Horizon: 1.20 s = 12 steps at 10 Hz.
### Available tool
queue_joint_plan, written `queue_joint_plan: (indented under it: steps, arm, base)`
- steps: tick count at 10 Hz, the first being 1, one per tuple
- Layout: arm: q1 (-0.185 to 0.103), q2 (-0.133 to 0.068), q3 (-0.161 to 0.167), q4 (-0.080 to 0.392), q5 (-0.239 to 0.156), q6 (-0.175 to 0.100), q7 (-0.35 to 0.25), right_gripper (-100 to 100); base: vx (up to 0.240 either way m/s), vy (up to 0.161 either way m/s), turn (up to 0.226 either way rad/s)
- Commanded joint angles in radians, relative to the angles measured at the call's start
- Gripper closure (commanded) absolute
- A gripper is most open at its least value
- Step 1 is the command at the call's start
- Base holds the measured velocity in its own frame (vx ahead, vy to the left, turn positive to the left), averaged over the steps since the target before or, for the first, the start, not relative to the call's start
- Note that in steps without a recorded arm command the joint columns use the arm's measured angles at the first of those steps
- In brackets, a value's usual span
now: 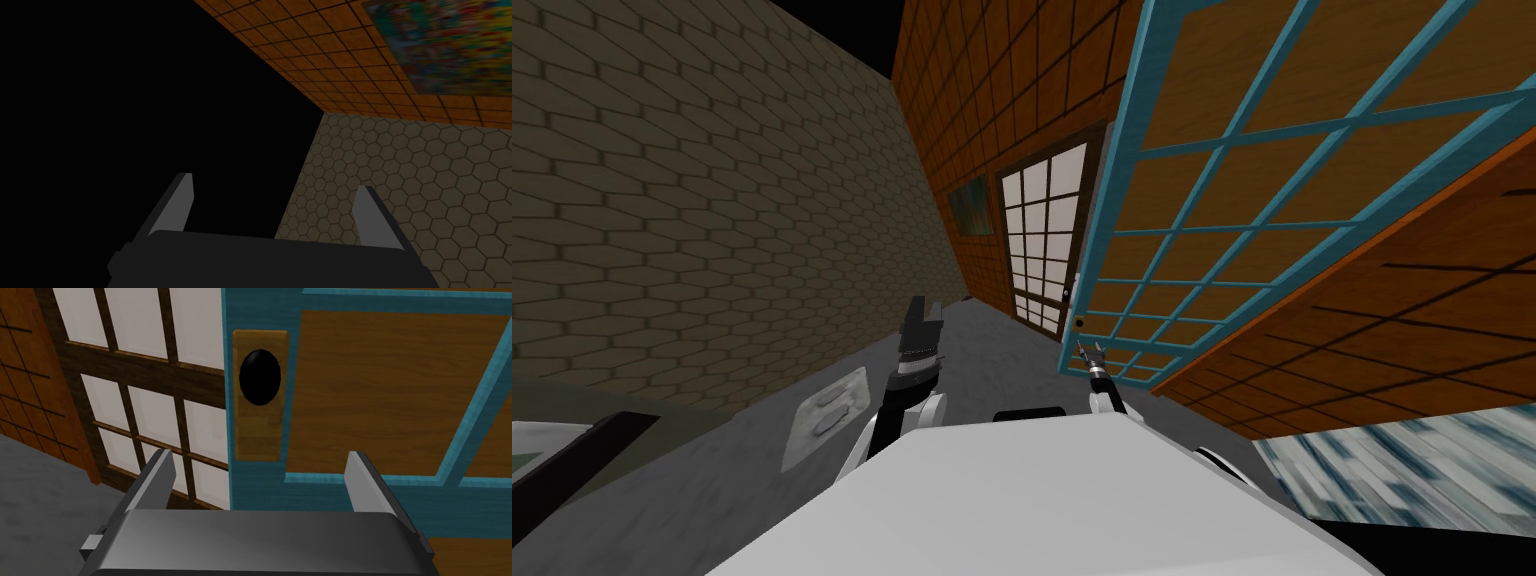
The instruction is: Pull the door open
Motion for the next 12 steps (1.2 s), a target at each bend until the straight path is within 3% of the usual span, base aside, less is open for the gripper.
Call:
queue_joint_plan:
  steps: [1, 8, 9, 10, 12]
  arm:
    - [0.0, 0.0, 0.0, 0.0, 0.0, 0.0, 0.0, -100]
    - [0.025, -0.055, -0.032, 0.035, -0.021, -0.032, -0.063, -100]
    - [0.034, -0.052, -0.031, 0.015, -0.021, -0.024, -0.052, -100]
    - [0.034, -0.052, -0.031, 0.015, -0.021, -0.024, -0.052, 100]
    - [0.034, -0.052, -0.031, 0.015, -0.021, -0.024, -0.052, 100]
  base:
    - [-0.015, -0.002, 0.0]
    - [0.206, -0.025, 0.1]
    - [0.095, -0.013, 0.011]
    - [-0.015, -0.001, -0.022]
    - [-0.033, 0.001, 0.008]
